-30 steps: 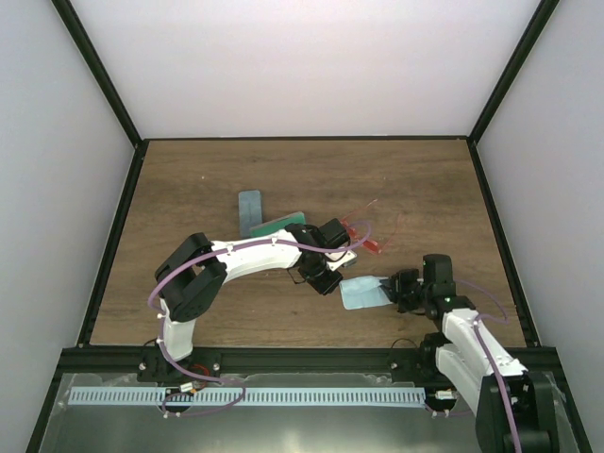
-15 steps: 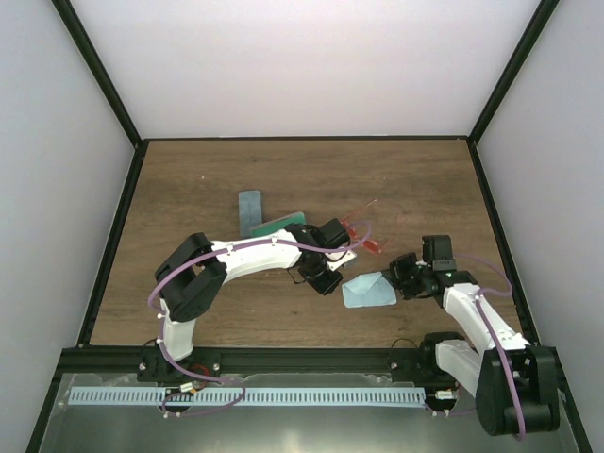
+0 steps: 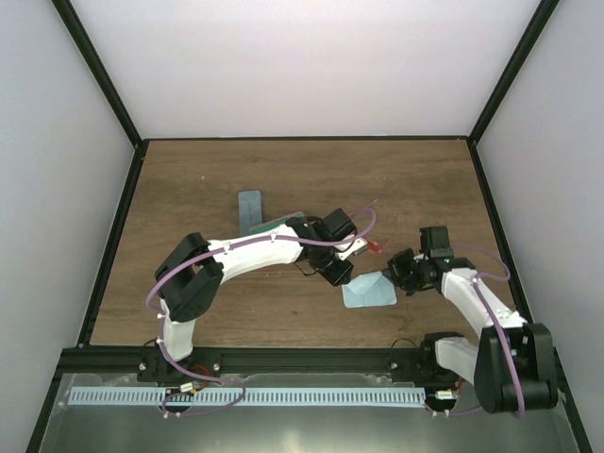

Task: Organize the sunglasses
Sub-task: Adjust the glasses cleaning cloth at the center of the board.

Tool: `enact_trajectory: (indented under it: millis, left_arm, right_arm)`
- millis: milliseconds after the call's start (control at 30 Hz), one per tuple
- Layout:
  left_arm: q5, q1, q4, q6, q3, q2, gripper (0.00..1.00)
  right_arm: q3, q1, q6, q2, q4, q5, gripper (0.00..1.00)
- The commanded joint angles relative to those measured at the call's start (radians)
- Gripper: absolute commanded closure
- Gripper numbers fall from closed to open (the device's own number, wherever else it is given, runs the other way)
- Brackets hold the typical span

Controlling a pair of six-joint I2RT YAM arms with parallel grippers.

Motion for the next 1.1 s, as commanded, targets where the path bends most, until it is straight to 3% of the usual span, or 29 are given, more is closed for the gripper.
enact_trajectory:
  millis: [0,500,700,867,1067]
  left_arm:
    - [0.022,0.002,0.028,-0.026,0.019,0.01,0.76]
    - [0.021,0.003,0.067,-0.096,0.032,0.029,0.77]
    - [0.072,0.002,0.089,-0.084,0.039,0.028,0.77]
    - [0.037,0.002,0.087,-0.085,0.037,0.017,0.74]
    - [-0.001,0.006,0.088,-0.106,0.009,-0.024,0.7]
  right_arm:
    - [0.134,-0.012,-0.094,0.079,-0.035,0.032,0.99]
    - [0.079,-0.011,-0.109,-0.037,-0.196,0.027,0.99]
    - [0.058,-0.011,-0.104,-0.078,-0.182,0.021,0.99]
    - [0.123,-0.011,-0.134,-0.016,-0.118,-0.019,0.99]
    - [0.234,-0.011,-0.147,0.19,-0.012,-0.04,0.98]
